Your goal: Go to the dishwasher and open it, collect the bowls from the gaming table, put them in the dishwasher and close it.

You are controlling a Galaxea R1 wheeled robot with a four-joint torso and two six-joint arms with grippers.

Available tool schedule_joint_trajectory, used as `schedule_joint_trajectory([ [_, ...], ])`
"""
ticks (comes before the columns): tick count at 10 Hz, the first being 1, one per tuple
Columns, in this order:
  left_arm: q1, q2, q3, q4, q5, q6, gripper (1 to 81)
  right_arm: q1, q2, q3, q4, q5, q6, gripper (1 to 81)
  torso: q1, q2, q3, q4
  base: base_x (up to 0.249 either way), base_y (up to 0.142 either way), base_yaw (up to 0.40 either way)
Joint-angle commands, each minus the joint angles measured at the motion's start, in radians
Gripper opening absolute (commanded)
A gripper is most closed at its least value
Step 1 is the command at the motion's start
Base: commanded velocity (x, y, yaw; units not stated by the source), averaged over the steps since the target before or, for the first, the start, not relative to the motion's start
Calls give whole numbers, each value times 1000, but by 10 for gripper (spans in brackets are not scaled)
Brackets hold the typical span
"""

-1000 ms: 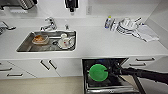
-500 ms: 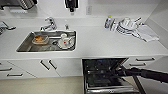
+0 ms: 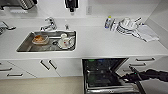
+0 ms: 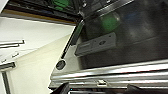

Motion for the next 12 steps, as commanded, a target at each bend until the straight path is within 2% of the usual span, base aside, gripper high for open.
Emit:
schedule_joint_trajectory([
  [1, 33, 11, -13, -28, 123, -2, 811, -89, -235, 174, -43, -125, -1, 811, 0, 0, 0, 0, 0, 0, 0],
  [4, 31, 6, -13, -29, 118, -2, 811, -267, -249, 136, -43, -109, -6, 811, 0, 0, 0, 0, 0, 0, 0],
  [5, 33, -4, -12, -31, 111, -4, 811, -316, -247, 125, -53, -106, -9, 811, 64, -100, 0, 0, 0, 0, 0],
  [7, 31, -14, -8, -29, 85, -2, 811, -431, -252, 113, -115, -73, -9, 811, 69, -108, 0, 0, 0, 0, 0],
  [9, 25, -17, -10, -29, 85, -2, 811, -560, -243, 69, -127, 36, -10, 811, 101, -161, 0, 0, 0, 0, 0],
  [11, 24, -17, -8, -26, 85, -2, 811, -684, -215, 35, -119, 171, -4, 811, 146, -234, 0, 0, 0, 0, 0],
  [12, 24, -17, -8, -26, 85, -2, 811, -749, -200, 16, -113, 264, 0, 811, 169, -270, 0, 0, 0, 0, 0],
])
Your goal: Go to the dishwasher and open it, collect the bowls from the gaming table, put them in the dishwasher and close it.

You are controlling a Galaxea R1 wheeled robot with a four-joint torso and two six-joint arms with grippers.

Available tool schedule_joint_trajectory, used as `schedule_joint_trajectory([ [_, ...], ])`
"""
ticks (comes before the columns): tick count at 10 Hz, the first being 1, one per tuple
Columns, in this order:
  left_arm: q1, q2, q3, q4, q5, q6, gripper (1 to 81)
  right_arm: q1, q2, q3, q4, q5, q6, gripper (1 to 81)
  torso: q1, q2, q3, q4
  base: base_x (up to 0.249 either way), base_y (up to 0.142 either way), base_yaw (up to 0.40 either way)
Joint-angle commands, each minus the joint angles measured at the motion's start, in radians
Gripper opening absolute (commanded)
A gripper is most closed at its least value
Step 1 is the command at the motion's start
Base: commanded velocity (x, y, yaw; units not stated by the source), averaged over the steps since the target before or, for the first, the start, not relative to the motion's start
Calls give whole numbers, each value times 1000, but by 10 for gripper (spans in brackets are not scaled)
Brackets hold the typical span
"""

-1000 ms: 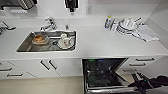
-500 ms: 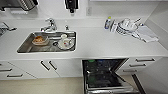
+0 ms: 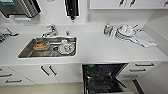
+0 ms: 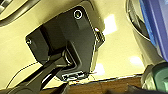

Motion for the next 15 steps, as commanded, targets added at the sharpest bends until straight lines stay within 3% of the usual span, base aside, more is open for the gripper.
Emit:
schedule_joint_trajectory([
  [1, 40, -4, 4, 0, 64, 0, 811, -161, 3, -53, -6, 233, 8, 811, 61, -95, 0, 0, 0, 0, 0],
  [2, 37, -4, 4, 0, 64, 0, 811, -210, 26, -77, 7, 310, 19, 811, 83, -131, 0, 0, 0, 0, 0],
  [3, 38, -3, 4, 0, 66, 0, 811, -248, 48, -101, 24, 346, 25, 811, 106, -168, 0, 0, 0, 0, 0],
  [6, 37, 0, 4, -3, 66, 0, 811, -319, 124, -154, 29, 404, 33, 811, 174, -277, 1, 0, 0, 0, 0],
  [10, 37, 0, 6, 0, 64, 0, 811, -339, 221, -225, 29, 411, 65, 811, 264, -420, 2, 0, 0, 0, 0],
  [11, 37, 5, 6, 3, 64, 0, 811, -336, 247, -254, 32, 412, 118, 811, 285, -455, 2, 0, 0, 0, 0],
  [15, 37, 2, 4, -3, 66, 0, 811, -267, 290, -292, 63, 441, 458, 811, 375, -598, 3, 0, 0, 0, 0],
])
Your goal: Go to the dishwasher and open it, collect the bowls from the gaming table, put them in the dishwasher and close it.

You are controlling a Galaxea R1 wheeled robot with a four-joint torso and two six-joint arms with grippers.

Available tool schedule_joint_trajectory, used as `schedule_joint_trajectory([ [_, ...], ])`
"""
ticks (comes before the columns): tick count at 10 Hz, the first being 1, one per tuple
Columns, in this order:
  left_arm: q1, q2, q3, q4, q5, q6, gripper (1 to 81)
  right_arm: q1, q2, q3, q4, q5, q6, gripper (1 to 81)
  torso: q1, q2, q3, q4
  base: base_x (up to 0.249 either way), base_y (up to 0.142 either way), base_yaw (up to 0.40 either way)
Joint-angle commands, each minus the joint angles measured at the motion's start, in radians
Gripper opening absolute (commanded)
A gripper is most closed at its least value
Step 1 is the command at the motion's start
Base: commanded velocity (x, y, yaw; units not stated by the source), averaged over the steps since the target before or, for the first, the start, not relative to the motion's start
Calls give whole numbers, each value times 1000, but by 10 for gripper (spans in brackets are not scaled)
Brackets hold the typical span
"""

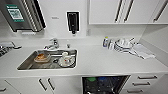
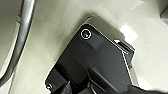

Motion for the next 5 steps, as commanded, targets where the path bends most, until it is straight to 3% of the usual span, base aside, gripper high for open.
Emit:
schedule_joint_trajectory([
  [1, 16, -9, 2, -4, 57, 0, 811, 95, -17, -37, 26, -47, 169, 811, 62, -97, 0, 0, 0, 0, 0],
  [5, 16, -9, 2, -4, 58, 0, 811, 126, 29, -154, 31, -47, 266, 811, 153, -241, 1, 0, 0, 0, 0],
])
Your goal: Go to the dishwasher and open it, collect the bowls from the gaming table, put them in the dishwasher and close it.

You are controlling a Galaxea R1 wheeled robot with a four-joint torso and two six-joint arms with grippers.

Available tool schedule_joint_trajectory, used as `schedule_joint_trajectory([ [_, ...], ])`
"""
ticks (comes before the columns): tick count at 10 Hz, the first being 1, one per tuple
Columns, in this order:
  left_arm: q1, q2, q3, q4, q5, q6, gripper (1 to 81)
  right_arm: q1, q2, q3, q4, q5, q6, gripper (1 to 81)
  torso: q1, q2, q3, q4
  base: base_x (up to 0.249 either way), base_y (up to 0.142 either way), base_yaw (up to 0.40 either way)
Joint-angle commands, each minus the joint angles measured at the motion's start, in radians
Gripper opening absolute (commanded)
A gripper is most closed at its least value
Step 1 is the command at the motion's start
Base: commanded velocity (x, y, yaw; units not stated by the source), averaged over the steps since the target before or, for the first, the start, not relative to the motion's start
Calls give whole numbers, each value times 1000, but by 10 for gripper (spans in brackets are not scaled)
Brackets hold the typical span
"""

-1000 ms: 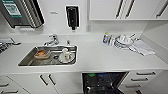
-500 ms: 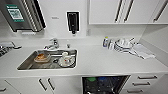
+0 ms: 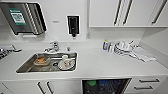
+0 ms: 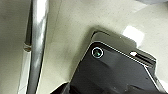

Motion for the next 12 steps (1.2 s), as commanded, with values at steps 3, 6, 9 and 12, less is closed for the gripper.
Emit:
schedule_joint_trajectory([
  [3, 4, -4, 2, -4, 59, 0, 811, 127, -30, -48, 35, -39, 128, 811, 106, -167, 0, 0, 0, 0, 0],
  [6, 4, -7, 2, -4, 69, -3, 811, 210, -24, -43, 35, -33, 241, 811, 105, -172, 1, 0, 0, 0, 0],
  [9, 8, -12, 3, -2, 69, -3, 811, 298, -46, 19, 35, 2, 284, 811, 116, -194, 2, 0, 0, 0, 0],
  [12, 8, -1, 3, 7, 71, -2, 811, 424, -213, 234, 18, 21, 278, 811, 116, -194, 2, 0, 0, 0, 0],
])
